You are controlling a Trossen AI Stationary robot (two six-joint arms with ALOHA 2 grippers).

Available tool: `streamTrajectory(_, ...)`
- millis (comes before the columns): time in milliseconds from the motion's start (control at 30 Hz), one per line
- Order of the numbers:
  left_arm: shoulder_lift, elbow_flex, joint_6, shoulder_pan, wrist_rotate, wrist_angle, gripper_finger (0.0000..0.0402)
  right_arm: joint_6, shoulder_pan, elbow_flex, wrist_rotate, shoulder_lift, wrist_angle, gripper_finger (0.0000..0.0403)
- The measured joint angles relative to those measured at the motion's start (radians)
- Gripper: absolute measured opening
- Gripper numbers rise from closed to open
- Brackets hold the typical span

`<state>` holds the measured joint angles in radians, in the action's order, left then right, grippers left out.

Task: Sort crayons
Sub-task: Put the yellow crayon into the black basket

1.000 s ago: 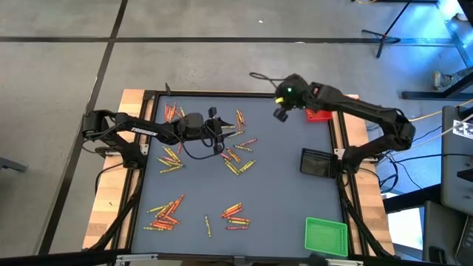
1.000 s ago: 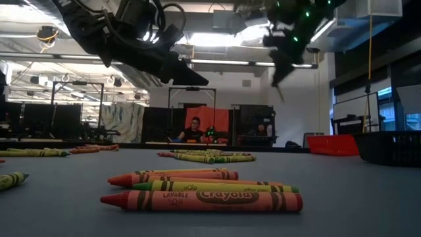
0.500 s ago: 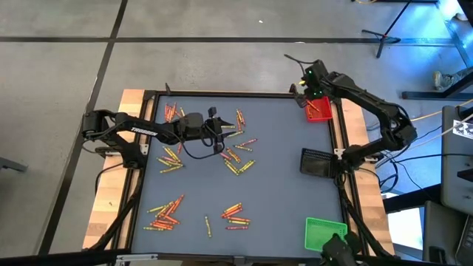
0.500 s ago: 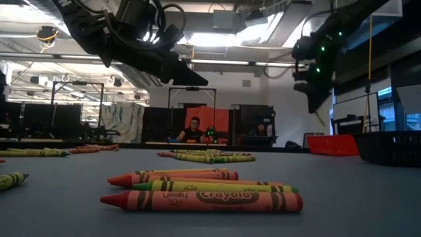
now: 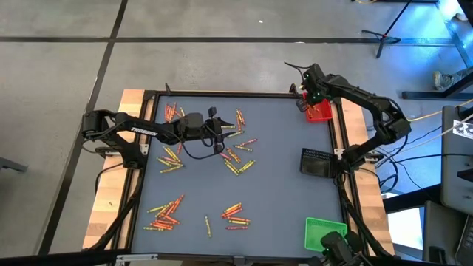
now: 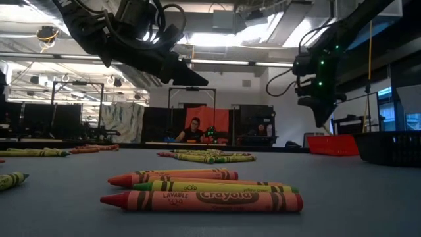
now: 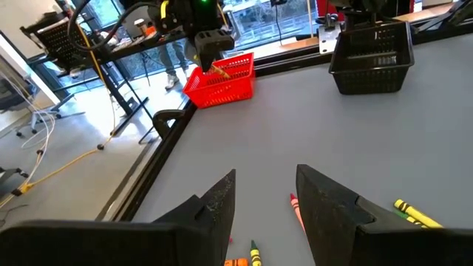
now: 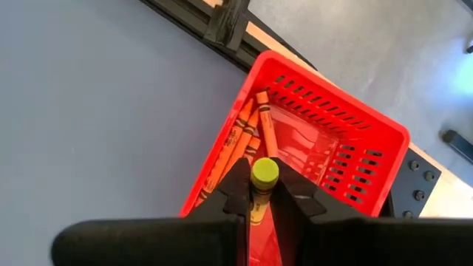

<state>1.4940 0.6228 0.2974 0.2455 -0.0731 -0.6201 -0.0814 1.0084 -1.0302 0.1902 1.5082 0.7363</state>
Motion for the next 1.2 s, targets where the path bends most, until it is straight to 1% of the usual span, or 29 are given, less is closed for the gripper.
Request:
streamTrajectory(167, 0.000, 0.000, 0.000, 0.000, 0.000, 0.001, 0.0128, -0.019, -0.001, 0.000, 0.010, -0.019, 0.003, 0.0032)
streamTrajectory(333, 0.000, 0.000, 0.000, 0.000, 0.000, 0.000, 0.0128, -0.028, -0.065, 0.000, 0.017, -0.114, 0.031, 0.0032)
streamTrajectory(467, 0.000, 0.000, -0.001, 0.000, 0.000, -0.006, 0.0128, -0.021, -0.182, -0.002, 0.009, -0.243, 0.072, 0.0032)
streamTrajectory(567, 0.000, 0.000, -0.003, 0.000, 0.000, -0.009, 0.0128, 0.012, -0.280, -0.002, 0.005, -0.327, 0.182, 0.0032)
streamTrajectory(700, 0.000, 0.000, -0.003, 0.000, 0.000, -0.010, 0.0128, 0.085, -0.381, -0.002, 0.046, -0.398, 0.313, 0.0032)
streamTrajectory(967, 0.000, 0.000, -0.007, -0.003, 0.001, -0.008, 0.0128, 0.210, -0.564, 0.009, 0.061, -0.419, 0.445, 0.0032)
streamTrajectory(1100, 0.000, 0.000, -0.027, -0.006, 0.007, 0.004, 0.0128, 0.250, -0.669, 0.085, 0.036, -0.426, 0.447, 0.0032)
streamTrajectory(1200, 0.000, 0.000, -0.027, -0.006, 0.007, 0.000, 0.0128, 0.296, -0.748, 0.152, 0.037, -0.432, 0.449, 0.0032)
